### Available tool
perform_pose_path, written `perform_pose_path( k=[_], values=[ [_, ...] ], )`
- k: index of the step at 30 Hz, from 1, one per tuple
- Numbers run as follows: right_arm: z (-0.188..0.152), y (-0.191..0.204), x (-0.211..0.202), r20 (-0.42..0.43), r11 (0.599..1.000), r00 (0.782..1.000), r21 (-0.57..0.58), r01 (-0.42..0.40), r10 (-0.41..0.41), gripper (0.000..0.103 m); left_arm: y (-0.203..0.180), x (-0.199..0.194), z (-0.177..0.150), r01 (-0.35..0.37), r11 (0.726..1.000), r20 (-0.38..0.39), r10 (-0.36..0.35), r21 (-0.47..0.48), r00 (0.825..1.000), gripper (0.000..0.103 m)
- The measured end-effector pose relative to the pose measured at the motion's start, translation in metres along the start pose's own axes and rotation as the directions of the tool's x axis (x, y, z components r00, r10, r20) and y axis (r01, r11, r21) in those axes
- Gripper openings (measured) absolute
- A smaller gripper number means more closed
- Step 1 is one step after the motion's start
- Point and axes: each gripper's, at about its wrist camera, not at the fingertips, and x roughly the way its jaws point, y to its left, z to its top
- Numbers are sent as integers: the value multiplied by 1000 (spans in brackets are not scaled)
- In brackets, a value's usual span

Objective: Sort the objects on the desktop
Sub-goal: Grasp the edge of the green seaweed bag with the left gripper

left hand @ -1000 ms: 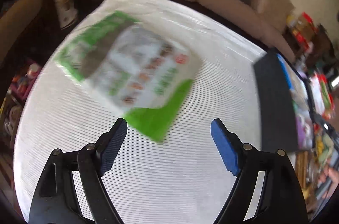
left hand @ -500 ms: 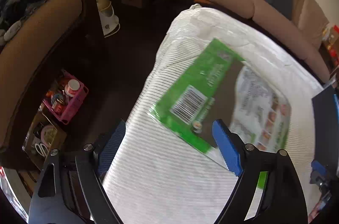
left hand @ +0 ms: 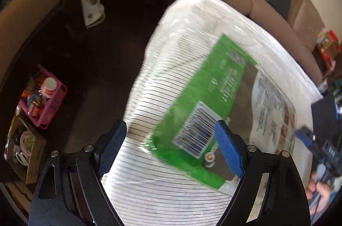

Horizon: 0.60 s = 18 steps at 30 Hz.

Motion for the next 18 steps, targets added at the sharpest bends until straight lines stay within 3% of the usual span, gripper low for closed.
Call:
perform_pose_path(
  k=[4,6,7,8,11,14,17,18],
  values=[
    [1,4,5,7,1000,1000,-7,-20,20,60,-10,3,-2,-39,997,5,38,65,999,81],
    [-2,10,7,-10,998,998,-19,-62,62,45,-15,0,-5,-37,995,9,36,94,999,80],
    [-4,14,9,-29,996,996,-25,-90,89,30,-20,-2,-8,-20,993,3,19,113,1000,79],
    [-8,20,10,-49,993,993,-36,-112,110,26,-23,-3,-11,-6,992,-9,7,123,1000,79],
    [-25,44,13,-85,985,986,-88,-152,144,20,-42,-4,-23,56,986,-59,-48,157,997,79],
    [-44,66,25,-186,979,971,-109,-174,152,18,-54,-8,-36,129,981,-86,-118,145,989,77],
    [-68,81,24,-231,973,965,-162,-167,127,18,-60,-18,-51,220,969,-84,-212,111,974,72],
    [-75,81,20,-238,971,962,-159,-177,136,18,-63,-18,-55,241,965,-92,-231,108,968,64]
  ],
)
